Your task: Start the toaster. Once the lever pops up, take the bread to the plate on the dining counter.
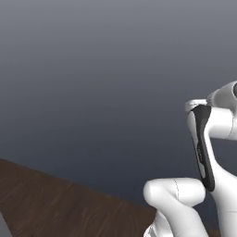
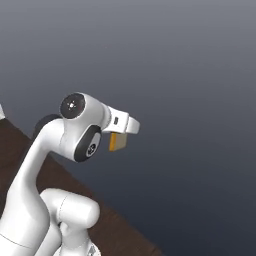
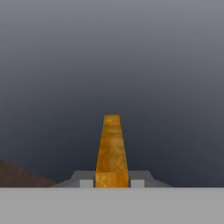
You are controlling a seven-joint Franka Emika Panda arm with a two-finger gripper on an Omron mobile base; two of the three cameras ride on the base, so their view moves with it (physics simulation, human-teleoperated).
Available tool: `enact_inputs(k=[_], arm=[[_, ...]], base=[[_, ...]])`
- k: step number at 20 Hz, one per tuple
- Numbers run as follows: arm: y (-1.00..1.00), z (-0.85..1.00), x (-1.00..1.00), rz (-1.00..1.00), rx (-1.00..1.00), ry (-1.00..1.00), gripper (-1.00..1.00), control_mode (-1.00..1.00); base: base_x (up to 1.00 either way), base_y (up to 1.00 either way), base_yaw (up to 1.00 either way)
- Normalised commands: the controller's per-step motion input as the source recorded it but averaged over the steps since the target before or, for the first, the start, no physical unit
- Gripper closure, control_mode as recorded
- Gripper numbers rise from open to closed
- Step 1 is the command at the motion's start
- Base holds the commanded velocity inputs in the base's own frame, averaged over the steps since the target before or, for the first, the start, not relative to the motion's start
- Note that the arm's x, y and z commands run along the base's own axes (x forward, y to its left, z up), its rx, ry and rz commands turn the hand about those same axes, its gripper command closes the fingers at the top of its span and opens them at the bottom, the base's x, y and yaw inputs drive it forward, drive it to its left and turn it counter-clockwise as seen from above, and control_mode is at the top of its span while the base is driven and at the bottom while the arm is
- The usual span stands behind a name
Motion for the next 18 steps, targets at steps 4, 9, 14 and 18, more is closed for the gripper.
enact_inputs(k=[4, 9, 14, 18], arm=[[0.0, 0.0, 0.0, 0.0, 0.0, 0.0, 1.0, 1.0], [0.0, 0.0, 0.0, 0.0, 0.0, 0.0, 1.0, 1.0], [0.0, 0.0, 0.0, 0.0, 0.0, 0.0, 1.0, 1.0], [0.0, 0.0, 0.0, 0.0, 0.0, 0.0, 1.0, 1.0]], base=[[1.0, 0.0, 0.4], [1.0, 0.02, 0.41], [1.0, 0.16, 0.43], [1.0, 0.16, 0.48]])
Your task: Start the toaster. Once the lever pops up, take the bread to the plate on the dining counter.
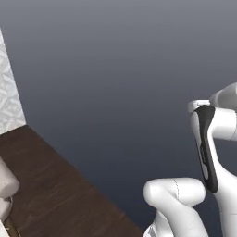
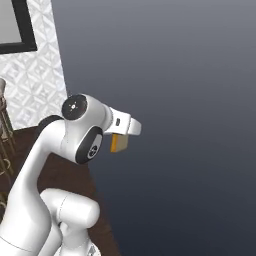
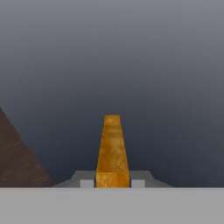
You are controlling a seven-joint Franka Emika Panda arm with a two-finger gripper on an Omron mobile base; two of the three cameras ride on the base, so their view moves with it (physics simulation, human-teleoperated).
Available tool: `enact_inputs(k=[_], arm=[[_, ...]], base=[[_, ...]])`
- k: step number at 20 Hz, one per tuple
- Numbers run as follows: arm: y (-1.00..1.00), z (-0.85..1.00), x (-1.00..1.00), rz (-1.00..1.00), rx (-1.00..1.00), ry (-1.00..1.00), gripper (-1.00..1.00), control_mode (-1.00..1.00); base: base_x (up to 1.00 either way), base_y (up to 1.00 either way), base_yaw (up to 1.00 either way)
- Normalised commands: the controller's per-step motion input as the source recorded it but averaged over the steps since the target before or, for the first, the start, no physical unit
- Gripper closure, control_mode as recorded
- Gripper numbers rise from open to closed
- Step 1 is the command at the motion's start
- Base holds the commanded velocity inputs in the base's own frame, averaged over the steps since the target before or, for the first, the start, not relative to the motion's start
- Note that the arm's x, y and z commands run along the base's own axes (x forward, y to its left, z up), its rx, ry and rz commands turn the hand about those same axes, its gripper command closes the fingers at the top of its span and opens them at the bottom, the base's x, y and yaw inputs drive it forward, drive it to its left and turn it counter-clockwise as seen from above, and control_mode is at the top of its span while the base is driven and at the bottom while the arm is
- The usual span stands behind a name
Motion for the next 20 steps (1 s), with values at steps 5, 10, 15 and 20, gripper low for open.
enact_inputs(k=[5, 10, 15, 20], arm=[[0.0, 0.0, 0.0, 0.0, 0.0, 0.0, 1.0, 1.0], [0.0, 0.0, 0.0, 0.0, 0.0, 0.0, 1.0, 1.0], [0.0, 0.0, 0.0, 0.0, 0.0, 0.0, 1.0, 1.0], [0.0, 0.0, 0.0, 0.0, 0.0, 0.0, 1.0, 1.0]], base=[[1.0, 0.03, 0.47], [1.0, 0.0, 0.4], [1.0, -0.06, 0.24], [1.0, -0.09, 0.24]])
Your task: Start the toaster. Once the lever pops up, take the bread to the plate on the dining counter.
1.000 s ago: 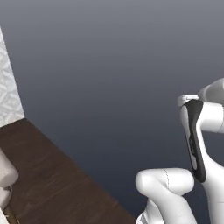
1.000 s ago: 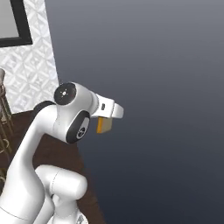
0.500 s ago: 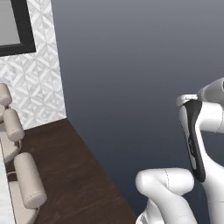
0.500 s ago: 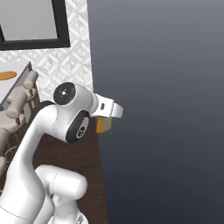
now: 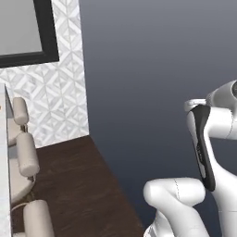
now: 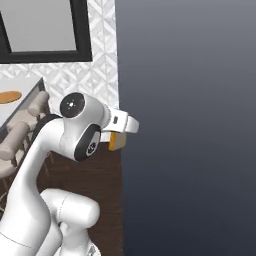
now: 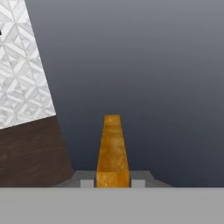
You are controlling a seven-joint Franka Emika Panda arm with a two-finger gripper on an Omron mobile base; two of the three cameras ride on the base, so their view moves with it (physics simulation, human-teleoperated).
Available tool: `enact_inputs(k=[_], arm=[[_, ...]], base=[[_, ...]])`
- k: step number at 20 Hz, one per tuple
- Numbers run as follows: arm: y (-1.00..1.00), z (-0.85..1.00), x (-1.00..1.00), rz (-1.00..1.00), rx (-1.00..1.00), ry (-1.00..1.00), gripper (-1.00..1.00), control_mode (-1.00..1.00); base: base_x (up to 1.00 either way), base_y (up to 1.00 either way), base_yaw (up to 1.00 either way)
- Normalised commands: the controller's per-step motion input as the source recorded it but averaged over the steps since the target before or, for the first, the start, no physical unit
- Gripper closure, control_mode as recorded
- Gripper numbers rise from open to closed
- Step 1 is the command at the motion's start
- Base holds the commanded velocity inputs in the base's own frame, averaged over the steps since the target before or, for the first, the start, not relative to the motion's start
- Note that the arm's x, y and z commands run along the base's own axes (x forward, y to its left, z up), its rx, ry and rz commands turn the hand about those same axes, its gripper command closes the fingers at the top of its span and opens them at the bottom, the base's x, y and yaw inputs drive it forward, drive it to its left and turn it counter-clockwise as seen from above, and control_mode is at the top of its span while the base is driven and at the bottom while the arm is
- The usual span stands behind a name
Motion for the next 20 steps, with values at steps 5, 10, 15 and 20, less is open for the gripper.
enact_inputs(k=[5, 10, 15, 20], arm=[[0.0, 0.0, 0.0, 0.0, 0.0, 0.0, 1.0, 1.0], [0.0, 0.0, 0.0, 0.0, 0.0, 0.0, 1.0, 1.0], [0.0, 0.0, 0.0, 0.0, 0.0, 0.0, 1.0, 1.0], [0.0, 0.0, 0.0, 0.0, 0.0, 0.0, 1.0, 1.0]], base=[[1.0, -0.16, 0.32], [1.0, -0.25, 0.38], [1.0, -0.5, 0.43], [0.88, -0.48, 0.46]])
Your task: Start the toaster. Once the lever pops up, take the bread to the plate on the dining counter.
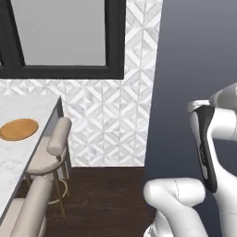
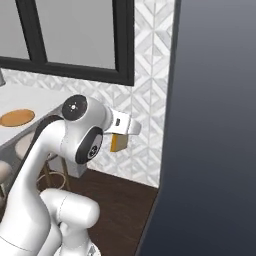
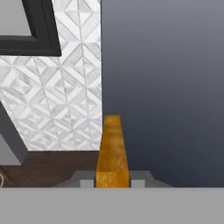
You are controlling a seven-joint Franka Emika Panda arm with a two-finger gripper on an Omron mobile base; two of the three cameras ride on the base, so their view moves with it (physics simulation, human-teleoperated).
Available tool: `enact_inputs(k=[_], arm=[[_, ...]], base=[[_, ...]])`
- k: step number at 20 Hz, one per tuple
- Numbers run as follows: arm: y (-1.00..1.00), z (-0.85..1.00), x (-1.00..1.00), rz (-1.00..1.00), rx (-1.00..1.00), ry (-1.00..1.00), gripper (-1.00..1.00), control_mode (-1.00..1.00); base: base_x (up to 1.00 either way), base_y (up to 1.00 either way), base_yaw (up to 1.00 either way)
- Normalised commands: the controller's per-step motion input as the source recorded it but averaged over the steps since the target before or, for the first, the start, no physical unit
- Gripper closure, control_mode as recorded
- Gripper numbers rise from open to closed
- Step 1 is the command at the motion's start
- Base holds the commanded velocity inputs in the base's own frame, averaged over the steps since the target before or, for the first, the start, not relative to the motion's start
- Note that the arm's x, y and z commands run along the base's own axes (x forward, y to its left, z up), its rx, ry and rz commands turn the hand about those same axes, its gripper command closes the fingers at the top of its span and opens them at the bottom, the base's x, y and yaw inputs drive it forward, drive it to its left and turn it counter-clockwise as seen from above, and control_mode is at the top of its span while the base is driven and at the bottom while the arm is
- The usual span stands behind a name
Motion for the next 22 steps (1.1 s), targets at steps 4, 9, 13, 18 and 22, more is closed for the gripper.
enact_inputs(k=[4, 9, 13, 18, 22], arm=[[0.0, 0.0, 0.0, 0.0, 0.0, 0.0, 1.0, 1.0], [0.0, 0.0, 0.0, 0.0, 0.0, 0.0, 1.0, 1.0], [0.0, 0.0, 0.0, 0.0, 0.0, 0.0, 1.0, 1.0], [0.0, 0.0, 0.0, 0.0, 0.0, 0.0, 1.0, 1.0], [0.0, 0.0, 0.0, 0.0, 0.0, 0.0, 1.0, 1.0]], base=[[0.85, -0.05, 0.41], [0.64, 0.0, 0.4], [0.25, 0.0, 0.56], [0.4, -0.09, 0.59], [0.53, -0.33, 0.58]])
